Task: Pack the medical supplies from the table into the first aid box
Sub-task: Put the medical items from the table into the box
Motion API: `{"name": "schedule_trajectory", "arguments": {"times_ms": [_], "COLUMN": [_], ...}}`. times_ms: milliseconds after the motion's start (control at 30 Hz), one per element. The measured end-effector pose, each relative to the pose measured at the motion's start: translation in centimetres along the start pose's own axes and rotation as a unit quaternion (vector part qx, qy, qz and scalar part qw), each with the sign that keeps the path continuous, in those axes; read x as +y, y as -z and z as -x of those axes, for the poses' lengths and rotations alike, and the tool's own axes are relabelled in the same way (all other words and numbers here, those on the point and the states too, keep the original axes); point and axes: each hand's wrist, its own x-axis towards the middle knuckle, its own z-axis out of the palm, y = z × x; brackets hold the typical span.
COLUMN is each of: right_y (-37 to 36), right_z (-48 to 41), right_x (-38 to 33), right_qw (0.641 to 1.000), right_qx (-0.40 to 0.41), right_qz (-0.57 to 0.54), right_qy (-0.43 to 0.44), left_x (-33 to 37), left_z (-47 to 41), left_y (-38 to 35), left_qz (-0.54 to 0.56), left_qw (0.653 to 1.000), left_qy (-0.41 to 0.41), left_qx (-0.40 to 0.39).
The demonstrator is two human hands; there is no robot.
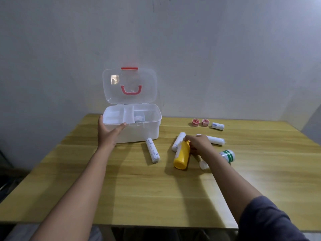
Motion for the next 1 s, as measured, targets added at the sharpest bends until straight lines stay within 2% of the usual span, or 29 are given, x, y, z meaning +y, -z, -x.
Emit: {"name": "schedule_trajectory", "arguments": {"times_ms": [100,233,400,500,567,867,1000], "right_y": [0.7,1.6,1.5,-0.5,-2.4,-9.1,-10.7], "right_z": [0.1,0.8,1.6,1.3,1.1,-1.6,-2.0], "right_x": [-0.8,-4.0,-10.2,-12.9,-13.6,-10.8,-9.0], "right_qw": [0.992,0.968,0.92,0.897,0.888,0.885,0.875], "right_qx": [-0.009,0.015,0.075,0.123,0.125,-0.03,-0.059], "right_qz": [-0.096,-0.132,-0.187,-0.144,-0.099,0.054,0.114], "right_qy": [0.084,0.213,0.336,0.4,0.432,0.461,0.466], "left_x": [-0.2,-0.3,-0.1,0.0,0.0,0.0,-0.2], "left_z": [-0.1,0.0,0.2,0.2,0.2,0.2,0.0], "left_y": [0.0,0.1,0.2,0.4,0.5,0.3,0.3], "left_qz": [0.0,-0.008,-0.007,0.004,0.007,-0.003,-0.002], "left_qw": [1.0,1.0,1.0,1.0,1.0,1.0,1.0], "left_qy": [0.002,0.006,0.008,0.011,0.012,0.011,0.01], "left_qx": [-0.004,-0.01,-0.008,-0.016,-0.016,0.004,0.007]}}
